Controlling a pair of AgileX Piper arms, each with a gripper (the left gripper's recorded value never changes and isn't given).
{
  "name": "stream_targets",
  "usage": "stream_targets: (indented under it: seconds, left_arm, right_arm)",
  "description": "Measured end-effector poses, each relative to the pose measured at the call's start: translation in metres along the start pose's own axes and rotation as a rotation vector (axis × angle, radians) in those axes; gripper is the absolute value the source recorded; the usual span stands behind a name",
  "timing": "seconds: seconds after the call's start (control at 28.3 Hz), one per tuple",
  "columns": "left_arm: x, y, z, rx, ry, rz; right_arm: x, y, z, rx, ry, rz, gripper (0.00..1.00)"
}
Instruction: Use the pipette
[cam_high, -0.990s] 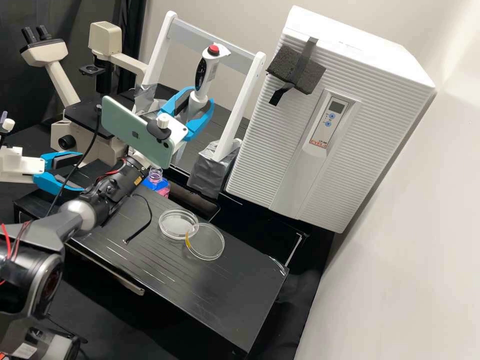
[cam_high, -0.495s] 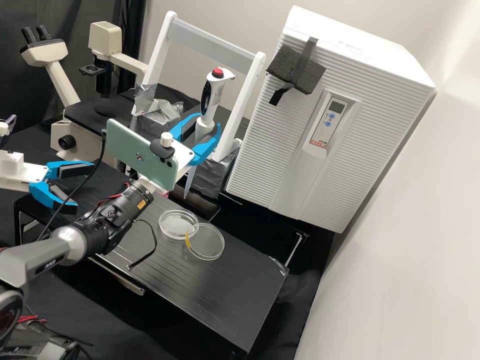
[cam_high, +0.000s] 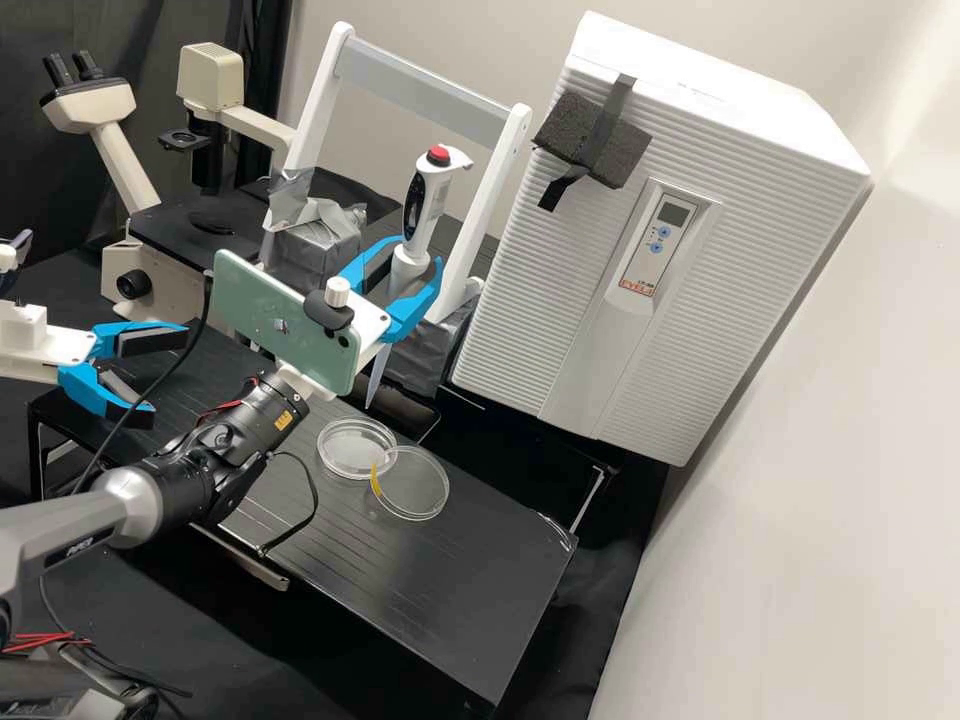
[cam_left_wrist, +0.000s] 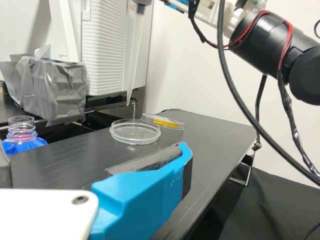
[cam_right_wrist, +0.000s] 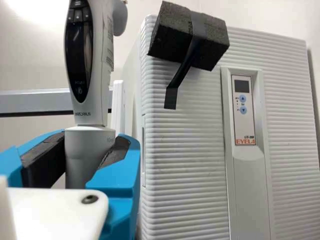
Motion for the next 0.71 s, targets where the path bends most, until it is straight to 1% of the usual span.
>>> stream_targets:
  seconds: [0.25, 0.71]
  left_arm:
    - [-0.0003, -0.0005, 0.0, -0.001, 0.001, -0.002]
    - [-0.0003, -0.0003, -0.0001, -0.002, 0.002, 0.0]
  right_arm:
    - [-0.0012, -0.0073, 0.0009, 0.01, -0.024, -0.056, 0.0]
    - [-0.0013, -0.0084, -0.0003, 0.013, -0.018, -0.06, 0.0]
